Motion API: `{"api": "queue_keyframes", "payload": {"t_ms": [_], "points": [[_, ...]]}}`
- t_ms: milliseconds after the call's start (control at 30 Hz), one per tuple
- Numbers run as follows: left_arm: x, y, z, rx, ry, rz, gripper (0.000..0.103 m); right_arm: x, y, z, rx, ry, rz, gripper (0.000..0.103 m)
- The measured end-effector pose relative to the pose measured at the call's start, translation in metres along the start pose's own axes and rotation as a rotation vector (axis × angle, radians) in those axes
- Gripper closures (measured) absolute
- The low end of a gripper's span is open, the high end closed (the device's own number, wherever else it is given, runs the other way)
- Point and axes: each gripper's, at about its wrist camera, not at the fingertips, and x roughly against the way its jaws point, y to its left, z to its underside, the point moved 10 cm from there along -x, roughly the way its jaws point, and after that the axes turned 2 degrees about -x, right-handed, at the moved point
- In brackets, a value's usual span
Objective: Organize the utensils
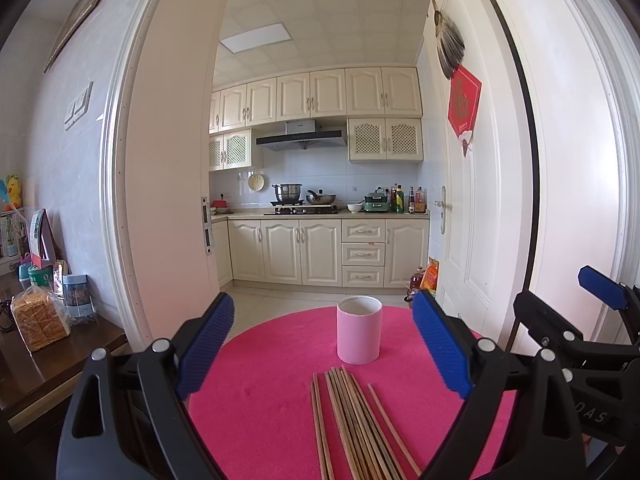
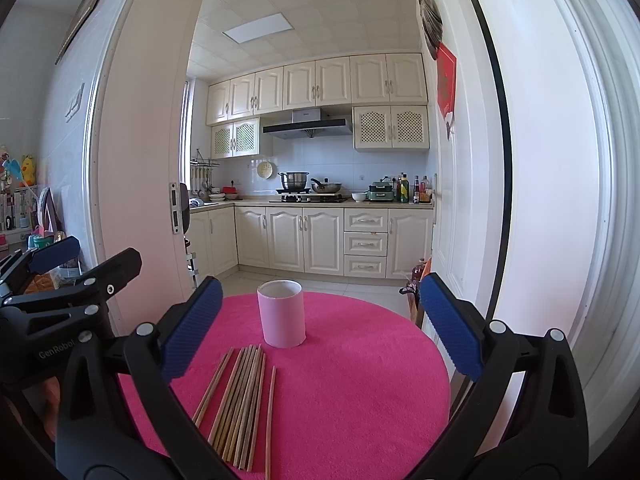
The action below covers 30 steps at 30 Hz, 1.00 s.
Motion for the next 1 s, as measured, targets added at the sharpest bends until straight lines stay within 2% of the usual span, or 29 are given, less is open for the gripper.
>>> {"api": "queue_keyframes", "payload": {"t_ms": [1000], "points": [[-0.012,0.005,0.008,-0.003,0.019,-0.005,0.014,-0.014,0.003,0.007,-0.014,0.026,-0.009,0.006]]}}
